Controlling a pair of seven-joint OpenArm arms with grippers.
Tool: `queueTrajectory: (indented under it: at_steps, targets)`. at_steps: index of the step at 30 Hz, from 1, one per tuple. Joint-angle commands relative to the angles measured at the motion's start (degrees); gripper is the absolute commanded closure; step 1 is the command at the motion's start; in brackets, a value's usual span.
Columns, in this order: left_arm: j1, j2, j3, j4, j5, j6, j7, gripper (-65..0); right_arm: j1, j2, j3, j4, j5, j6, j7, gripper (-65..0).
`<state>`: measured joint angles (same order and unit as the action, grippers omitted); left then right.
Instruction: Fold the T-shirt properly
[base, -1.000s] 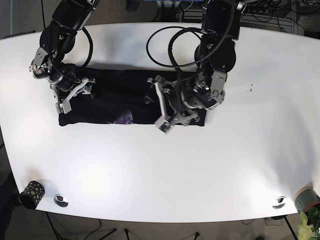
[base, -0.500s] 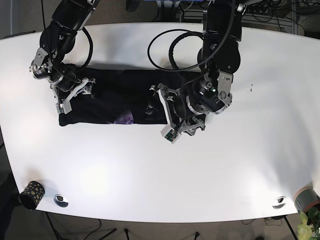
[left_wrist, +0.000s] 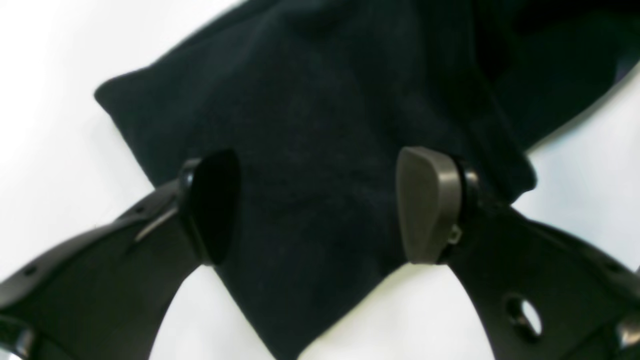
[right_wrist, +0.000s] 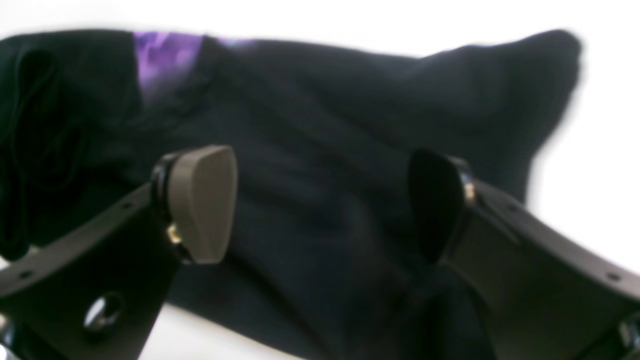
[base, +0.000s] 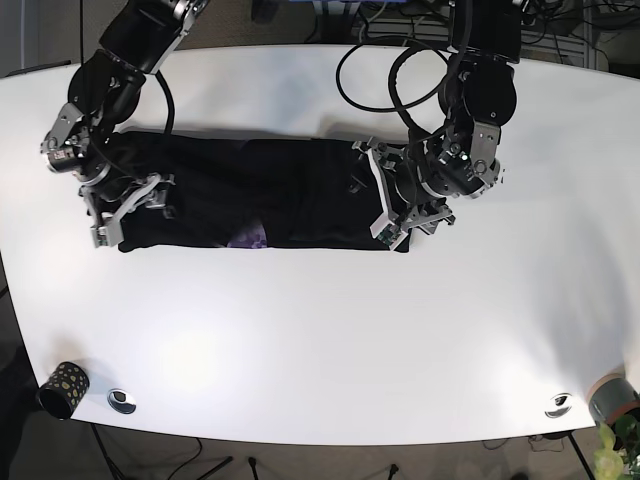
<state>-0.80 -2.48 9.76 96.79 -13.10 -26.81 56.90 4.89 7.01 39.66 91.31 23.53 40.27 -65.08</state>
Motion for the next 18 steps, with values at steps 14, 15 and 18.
queueTrajectory:
  at_steps: [14,15,18]
  targets:
    - [4.7,0.1,-8.7,9.4,-1.3,-11.6,-4.2,-45.7,8.3,10.5,13.9,-19.4,7.5,-0.27,-5.8,-51.5]
    - [5.0,0.2,-9.7,9.4,-1.9,-12.8,-4.2,-45.7,8.2,11.0,14.0,-20.9,9.1,-0.27,-5.8,-51.5]
    - [6.1,0.8,-14.2,8.9,-5.3,-13.2,-4.2,-42.2,6.9,12.9,14.0,-26.2,13.5,-0.27,-5.4,-51.5]
